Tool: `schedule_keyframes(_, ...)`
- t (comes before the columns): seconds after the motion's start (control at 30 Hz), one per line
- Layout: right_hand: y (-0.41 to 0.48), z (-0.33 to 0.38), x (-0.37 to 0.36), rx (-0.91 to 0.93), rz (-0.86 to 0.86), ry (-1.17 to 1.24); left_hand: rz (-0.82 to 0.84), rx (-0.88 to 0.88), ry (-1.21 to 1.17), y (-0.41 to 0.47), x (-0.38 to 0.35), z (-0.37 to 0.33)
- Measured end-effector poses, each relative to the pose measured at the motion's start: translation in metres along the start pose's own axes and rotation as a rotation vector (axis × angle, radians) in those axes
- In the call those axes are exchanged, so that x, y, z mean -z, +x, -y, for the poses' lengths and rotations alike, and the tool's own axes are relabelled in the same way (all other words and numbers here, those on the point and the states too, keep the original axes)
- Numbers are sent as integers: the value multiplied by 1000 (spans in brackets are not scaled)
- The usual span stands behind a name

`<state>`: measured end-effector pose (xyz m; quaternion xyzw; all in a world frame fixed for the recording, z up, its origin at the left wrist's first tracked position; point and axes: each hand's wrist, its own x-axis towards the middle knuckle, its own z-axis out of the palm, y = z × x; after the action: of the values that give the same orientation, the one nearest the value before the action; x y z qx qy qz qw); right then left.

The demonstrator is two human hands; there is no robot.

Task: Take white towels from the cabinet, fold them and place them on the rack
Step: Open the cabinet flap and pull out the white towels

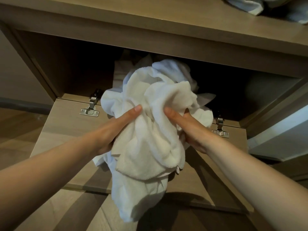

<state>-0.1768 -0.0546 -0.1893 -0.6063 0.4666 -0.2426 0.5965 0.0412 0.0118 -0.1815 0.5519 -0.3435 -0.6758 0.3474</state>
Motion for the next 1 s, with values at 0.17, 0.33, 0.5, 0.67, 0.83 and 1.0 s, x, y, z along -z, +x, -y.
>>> schedule_keyframes(0.17,-13,1,-10,39,-39,86,22,-19,-27,-6,-3,3)
schedule_keyframes(0.33,-27,2,-11,34,-75,169,31,-86,0,-11,-9,0)
schedule_keyframes(0.5,-35,9,-12,-5,-127,198,25,-106,0,-20,-15,-6)
schedule_keyframes(0.67,-54,30,-14,-33,-149,210,6,-97,-35,-42,-26,-28)
schedule_keyframes(0.83,-94,66,-21,-220,-199,334,40,8,-21,-86,-41,-66)
schedule_keyframes(1.0,-136,137,-13,-246,-197,166,13,-2,25,-137,-61,-123)
